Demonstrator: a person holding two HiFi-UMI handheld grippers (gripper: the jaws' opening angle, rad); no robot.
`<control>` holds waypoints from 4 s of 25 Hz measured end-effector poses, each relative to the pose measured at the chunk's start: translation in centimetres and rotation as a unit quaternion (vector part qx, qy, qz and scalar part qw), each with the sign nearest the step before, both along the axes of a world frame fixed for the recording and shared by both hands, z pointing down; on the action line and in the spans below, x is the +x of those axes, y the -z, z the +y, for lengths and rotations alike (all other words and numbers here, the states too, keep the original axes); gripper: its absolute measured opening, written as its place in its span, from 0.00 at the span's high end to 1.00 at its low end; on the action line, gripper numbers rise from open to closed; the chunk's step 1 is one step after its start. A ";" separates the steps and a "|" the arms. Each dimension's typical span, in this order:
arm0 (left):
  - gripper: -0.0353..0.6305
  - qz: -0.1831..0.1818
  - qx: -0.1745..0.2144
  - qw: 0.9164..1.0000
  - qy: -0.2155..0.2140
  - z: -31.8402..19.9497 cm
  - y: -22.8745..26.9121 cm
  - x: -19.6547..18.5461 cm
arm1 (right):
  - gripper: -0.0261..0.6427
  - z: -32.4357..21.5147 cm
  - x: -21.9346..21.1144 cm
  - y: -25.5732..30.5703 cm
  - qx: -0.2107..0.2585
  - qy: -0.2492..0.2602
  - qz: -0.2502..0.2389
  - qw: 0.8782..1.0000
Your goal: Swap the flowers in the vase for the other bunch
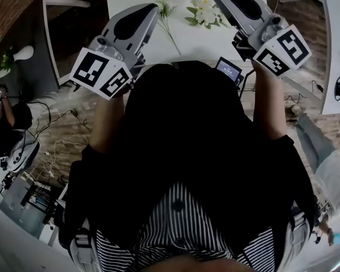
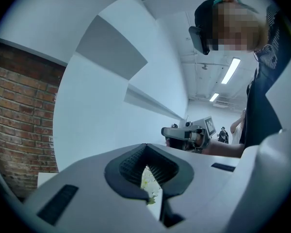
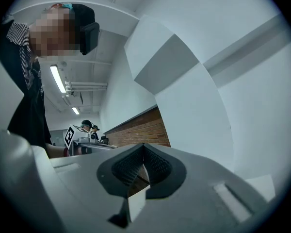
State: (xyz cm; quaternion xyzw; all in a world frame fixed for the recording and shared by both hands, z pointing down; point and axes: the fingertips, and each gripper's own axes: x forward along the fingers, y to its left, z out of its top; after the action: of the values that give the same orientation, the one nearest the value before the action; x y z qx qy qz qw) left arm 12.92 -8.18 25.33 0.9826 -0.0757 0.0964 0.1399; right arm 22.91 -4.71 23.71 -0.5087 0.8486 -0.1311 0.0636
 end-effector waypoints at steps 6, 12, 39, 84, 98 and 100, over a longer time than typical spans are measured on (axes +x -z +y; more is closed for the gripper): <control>0.94 0.003 0.011 0.999 -0.033 -0.8 1.4 0.5 | 0.96 -0.3 0.3 0.3 -0.004 -0.029 0.013 0.999; 0.94 0.015 0.011 0.997 -0.070 -1.7 1.9 1.8 | 0.96 0.0 1.7 0.3 -0.014 -0.071 0.020 0.997; 0.94 0.007 -0.039 0.990 -0.138 -2.9 -1.1 4.2 | 0.74 2.8 4.6 -6.3 -0.113 -0.199 -0.016 0.973; 0.94 -0.054 -0.060 0.991 -0.103 -6.5 -5.9 0.1 | 0.24 1.4 1.3 -31.9 -0.249 -0.202 -0.162 0.933; 0.94 -0.058 -0.057 0.993 -0.087 -6.7 -7.4 -0.2 | 0.88 2.3 3.0 -31.4 -0.235 -0.210 -0.135 0.940; 0.94 -0.056 -0.058 0.993 -0.086 -7.0 -7.2 -0.3 | 0.89 2.2 3.0 -30.6 -0.227 -0.213 -0.138 0.940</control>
State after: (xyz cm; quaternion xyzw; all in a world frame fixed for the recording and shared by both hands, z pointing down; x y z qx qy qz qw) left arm 12.59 -15.19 32.48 0.9688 0.0076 0.1668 0.1830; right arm 25.88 -2.55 54.35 -0.6555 0.6508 -0.3725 0.0889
